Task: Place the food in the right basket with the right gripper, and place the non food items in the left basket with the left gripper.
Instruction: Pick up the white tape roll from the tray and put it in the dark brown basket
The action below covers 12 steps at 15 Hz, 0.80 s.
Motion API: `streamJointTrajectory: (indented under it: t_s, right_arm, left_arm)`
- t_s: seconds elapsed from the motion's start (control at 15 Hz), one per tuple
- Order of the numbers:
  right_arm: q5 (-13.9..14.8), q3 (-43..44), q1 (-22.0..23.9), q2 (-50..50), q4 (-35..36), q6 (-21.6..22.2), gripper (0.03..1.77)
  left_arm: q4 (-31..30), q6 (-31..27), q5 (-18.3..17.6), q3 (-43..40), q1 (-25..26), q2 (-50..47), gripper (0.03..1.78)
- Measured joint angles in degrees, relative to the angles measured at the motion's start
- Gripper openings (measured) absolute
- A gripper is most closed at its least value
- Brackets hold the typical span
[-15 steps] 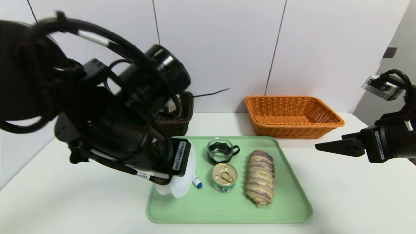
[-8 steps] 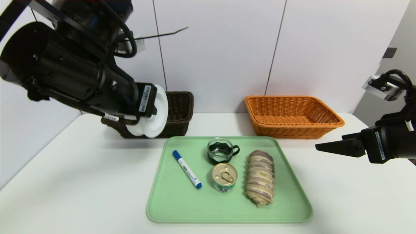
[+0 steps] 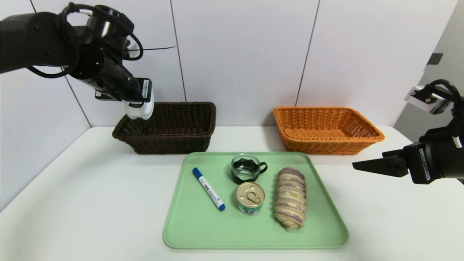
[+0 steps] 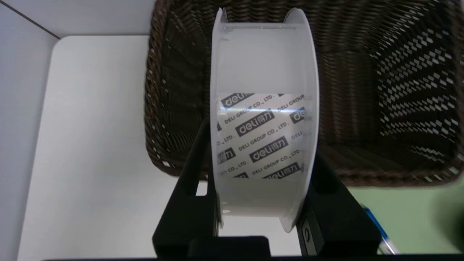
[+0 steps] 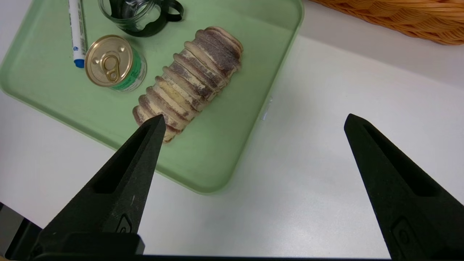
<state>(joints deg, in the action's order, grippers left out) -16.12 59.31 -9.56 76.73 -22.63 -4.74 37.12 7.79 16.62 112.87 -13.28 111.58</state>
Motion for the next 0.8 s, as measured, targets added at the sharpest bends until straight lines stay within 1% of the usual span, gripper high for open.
streamJointTrajectory:
  t_s: [0.2,0.27,0.53,0.6,0.67,0.8]
  right_arm:
    - [-0.15,-0.49,-0.11,-0.32,0.0,-0.05,1.7]
    - [-0.15,-0.52,-0.22,-0.33,-0.02,-0.02,1.7]
    - [-0.13,-0.82,-0.26,-0.38,0.0,0.04,1.7]
    - [-0.15,-0.79,-0.28,-0.38,0.0,0.04,1.7]
    - [-0.15,-0.79,-0.28,-0.38,0.02,0.04,1.7]
    - [-0.06,-0.79,-0.26,-0.38,0.0,0.04,1.7]
  left_arm:
    - [-8.52,-2.47,0.02,0.16,4.27,4.73,0.57]
    - [-10.01,-2.56,-0.02,0.17,4.96,6.08,0.57]
    - [-11.47,-2.54,-0.06,0.16,6.86,10.08,0.57]
    - [-11.47,-2.54,-0.11,0.16,6.94,10.75,0.61]
    - [-11.5,-2.52,-0.16,0.16,7.05,11.35,0.75]
    - [-11.46,-2.47,-0.22,0.16,7.39,12.34,0.97]
